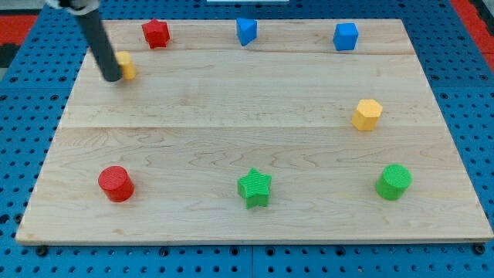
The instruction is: Move the blue blocks towards left
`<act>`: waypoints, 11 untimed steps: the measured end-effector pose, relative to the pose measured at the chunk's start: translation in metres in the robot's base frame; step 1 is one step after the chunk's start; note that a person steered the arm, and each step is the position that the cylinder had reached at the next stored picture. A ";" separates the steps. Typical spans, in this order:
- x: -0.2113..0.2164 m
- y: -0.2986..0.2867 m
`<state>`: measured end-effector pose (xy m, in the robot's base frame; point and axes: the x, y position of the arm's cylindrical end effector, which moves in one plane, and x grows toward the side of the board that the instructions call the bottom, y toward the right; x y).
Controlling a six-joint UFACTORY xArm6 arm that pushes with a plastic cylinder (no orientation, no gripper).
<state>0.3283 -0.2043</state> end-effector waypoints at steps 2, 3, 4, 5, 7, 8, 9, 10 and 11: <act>-0.016 0.093; -0.027 0.189; -0.085 0.214; -0.124 0.255; -0.088 0.198; -0.076 0.190; -0.073 0.123; -0.072 0.119; -0.047 0.218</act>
<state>0.2810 0.0140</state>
